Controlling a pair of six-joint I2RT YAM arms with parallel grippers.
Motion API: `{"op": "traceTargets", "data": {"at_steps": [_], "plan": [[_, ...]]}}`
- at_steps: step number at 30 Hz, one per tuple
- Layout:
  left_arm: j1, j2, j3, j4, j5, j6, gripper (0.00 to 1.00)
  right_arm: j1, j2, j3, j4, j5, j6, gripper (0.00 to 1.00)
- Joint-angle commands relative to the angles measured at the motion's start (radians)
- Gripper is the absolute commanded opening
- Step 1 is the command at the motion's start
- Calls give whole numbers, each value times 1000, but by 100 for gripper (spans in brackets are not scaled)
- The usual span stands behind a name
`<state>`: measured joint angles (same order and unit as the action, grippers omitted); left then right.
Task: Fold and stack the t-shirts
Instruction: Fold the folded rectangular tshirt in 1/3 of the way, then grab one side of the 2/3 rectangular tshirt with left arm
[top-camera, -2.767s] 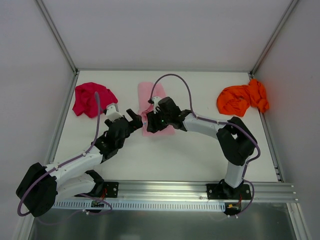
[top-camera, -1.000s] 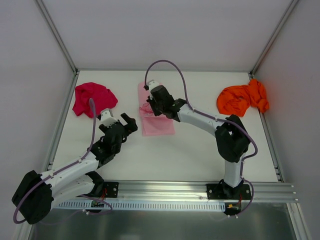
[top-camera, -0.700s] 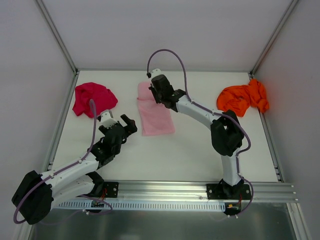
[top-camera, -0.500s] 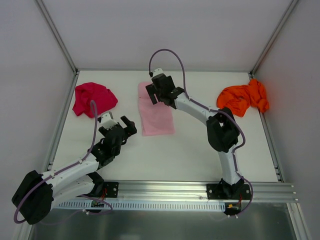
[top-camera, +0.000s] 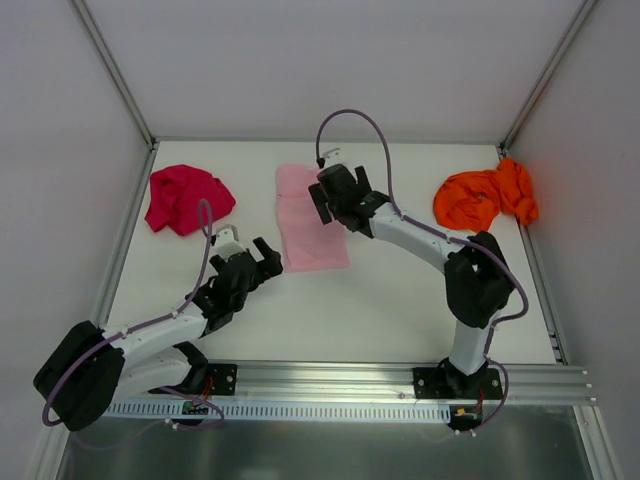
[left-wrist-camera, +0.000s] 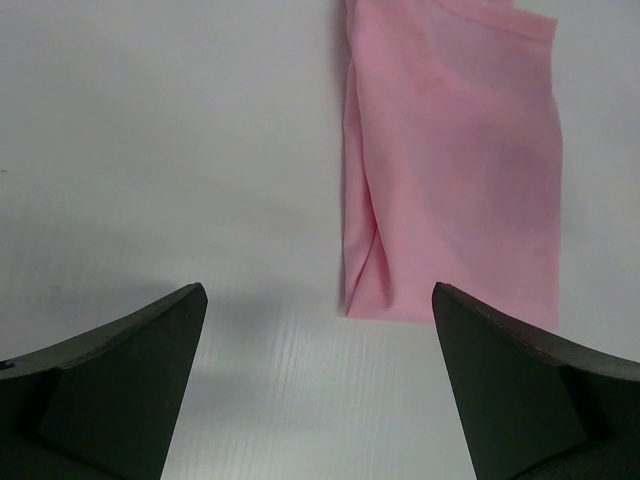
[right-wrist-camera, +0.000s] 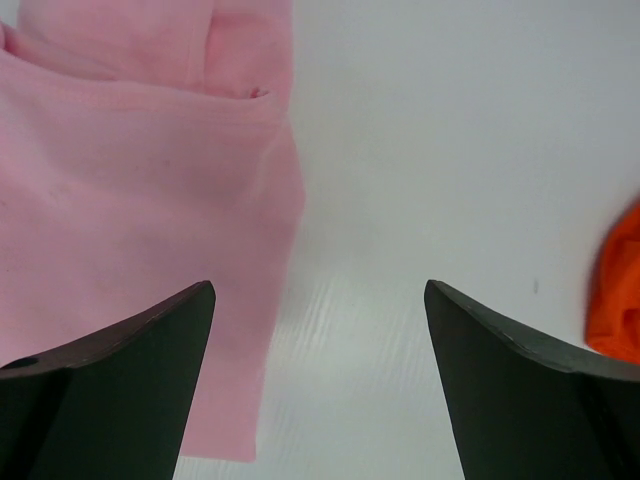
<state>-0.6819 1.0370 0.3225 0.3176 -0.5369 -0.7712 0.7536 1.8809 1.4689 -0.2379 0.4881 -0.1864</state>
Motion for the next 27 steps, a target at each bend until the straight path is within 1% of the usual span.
{"op": "traceTargets", "data": {"at_steps": [1,4,8,12,19,27], "plan": [[-8,47,-17,116,69,-13,99,-2,-184,-8,23,144,33,91],[-8,118,-14,188,103,18,99,-8,-241,-18,-14,135,41,91],[-10,201,-36,351,156,59,99,-8,-282,-70,-3,122,50,91],[-8,261,-42,443,201,84,99,-13,-293,-91,-8,125,47,91],[-2,310,-36,485,248,56,99,-20,-338,-120,0,124,44,91],[22,382,-26,572,325,39,99,-26,-347,-134,3,124,45,91]]}}
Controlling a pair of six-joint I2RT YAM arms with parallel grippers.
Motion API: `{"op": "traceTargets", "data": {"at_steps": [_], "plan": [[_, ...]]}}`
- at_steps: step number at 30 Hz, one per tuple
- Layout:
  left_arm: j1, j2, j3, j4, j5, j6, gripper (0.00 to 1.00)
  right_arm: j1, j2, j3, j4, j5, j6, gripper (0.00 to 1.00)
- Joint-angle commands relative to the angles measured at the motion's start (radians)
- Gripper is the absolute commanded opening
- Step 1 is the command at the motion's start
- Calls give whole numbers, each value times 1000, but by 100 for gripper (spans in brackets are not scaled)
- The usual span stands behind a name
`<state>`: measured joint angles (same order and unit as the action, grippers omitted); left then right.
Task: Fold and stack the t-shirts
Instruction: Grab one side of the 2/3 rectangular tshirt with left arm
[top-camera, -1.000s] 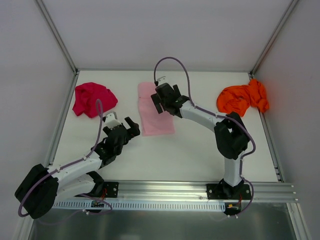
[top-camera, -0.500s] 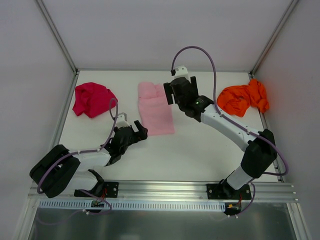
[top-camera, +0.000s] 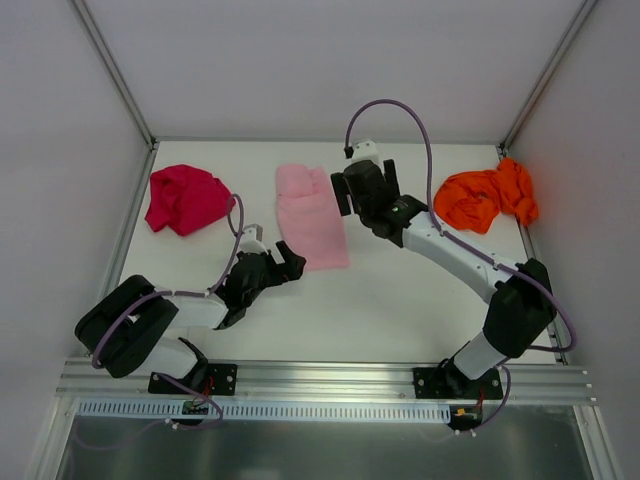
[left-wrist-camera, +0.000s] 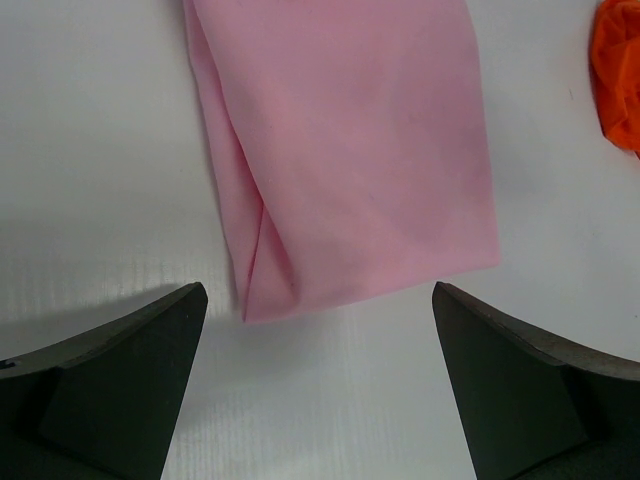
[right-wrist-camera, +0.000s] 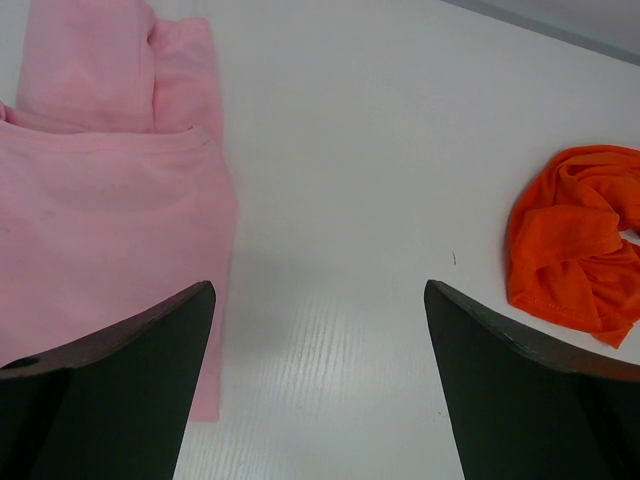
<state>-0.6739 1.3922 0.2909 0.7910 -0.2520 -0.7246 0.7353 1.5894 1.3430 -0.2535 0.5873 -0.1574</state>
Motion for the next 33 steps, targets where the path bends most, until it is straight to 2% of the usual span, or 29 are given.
{"op": "traceTargets", "data": {"at_steps": [1,10,18,32,33], "plan": [[20,46,7,106,48,-12,99,-11,-57,-11,20,26,15,91],[33,88,34,82,63,-39,99,-19,-65,-8,23,14,16,91],[79,211,33,237,192,-84,99,-19,-57,10,16,9,13,91],[109,248,4,364,333,-125,99,-25,-46,27,10,2,16,91],[111,249,1,373,339,-131,95,-25,-49,27,10,3,16,91]]}}
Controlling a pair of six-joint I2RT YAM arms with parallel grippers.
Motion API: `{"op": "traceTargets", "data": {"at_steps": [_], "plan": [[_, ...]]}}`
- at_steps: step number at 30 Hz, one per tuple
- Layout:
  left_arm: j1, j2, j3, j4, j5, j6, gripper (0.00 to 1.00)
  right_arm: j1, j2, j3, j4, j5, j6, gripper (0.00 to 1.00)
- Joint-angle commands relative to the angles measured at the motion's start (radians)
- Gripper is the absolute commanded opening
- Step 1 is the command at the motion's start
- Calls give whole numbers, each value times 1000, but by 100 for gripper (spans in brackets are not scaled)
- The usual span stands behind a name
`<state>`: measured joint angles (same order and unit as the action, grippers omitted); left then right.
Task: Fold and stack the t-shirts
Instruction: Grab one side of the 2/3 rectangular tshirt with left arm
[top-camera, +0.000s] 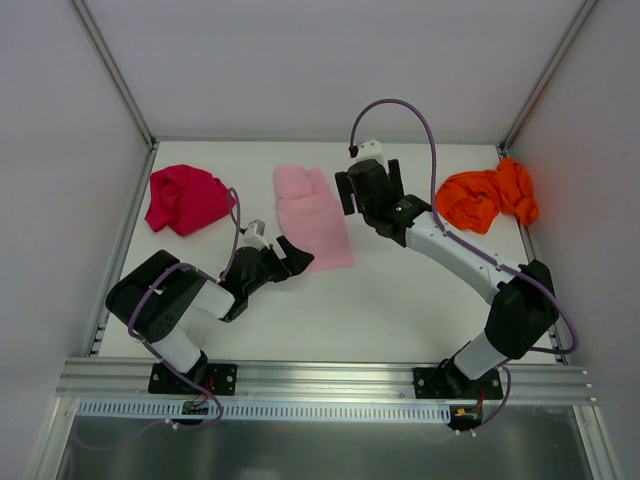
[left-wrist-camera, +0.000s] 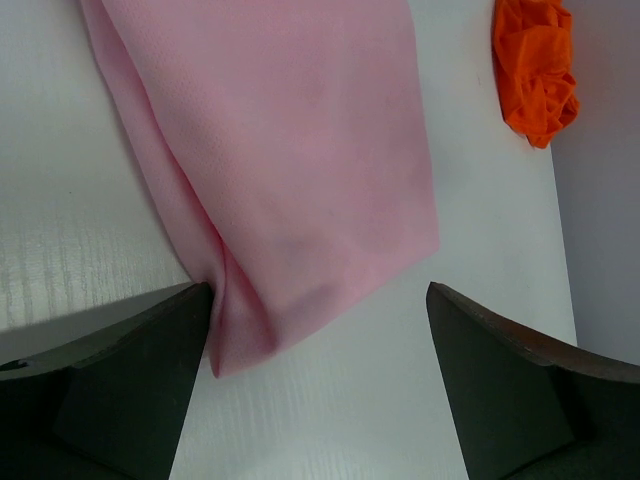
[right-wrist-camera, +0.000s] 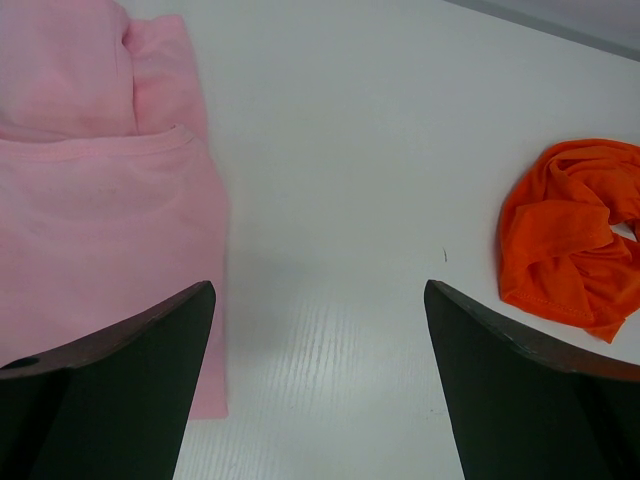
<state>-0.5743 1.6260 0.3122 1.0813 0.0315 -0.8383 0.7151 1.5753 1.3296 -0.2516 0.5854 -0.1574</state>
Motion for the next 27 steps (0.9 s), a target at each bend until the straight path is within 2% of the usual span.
{"op": "traceTargets", "data": {"at_steps": [1,3,6,9,10,13,16,18,20,24,27], "plan": [[14,17,-24,97,59,-19,88,-5,-37,39,6,8,16,91],[17,18,-28,103,76,-28,84,-5,-43,39,2,11,15,91],[25,28,-30,123,110,-47,94,-5,-52,36,3,14,15,91],[34,58,-25,161,154,-62,93,-6,-60,34,2,14,13,91],[36,73,-24,181,168,-68,90,-6,-63,34,3,14,13,91],[53,167,-22,290,223,-105,67,-8,-67,33,3,14,12,91],[67,242,-32,390,248,-125,55,-11,-70,28,5,14,10,91],[71,256,-27,399,255,-125,47,-11,-70,25,8,13,10,91],[71,244,-33,394,252,-120,43,-13,-69,25,8,11,13,91],[76,203,-38,362,248,-104,24,-16,-69,22,9,13,10,91],[76,158,-45,333,245,-93,2,-17,-67,22,9,8,12,91]]}}
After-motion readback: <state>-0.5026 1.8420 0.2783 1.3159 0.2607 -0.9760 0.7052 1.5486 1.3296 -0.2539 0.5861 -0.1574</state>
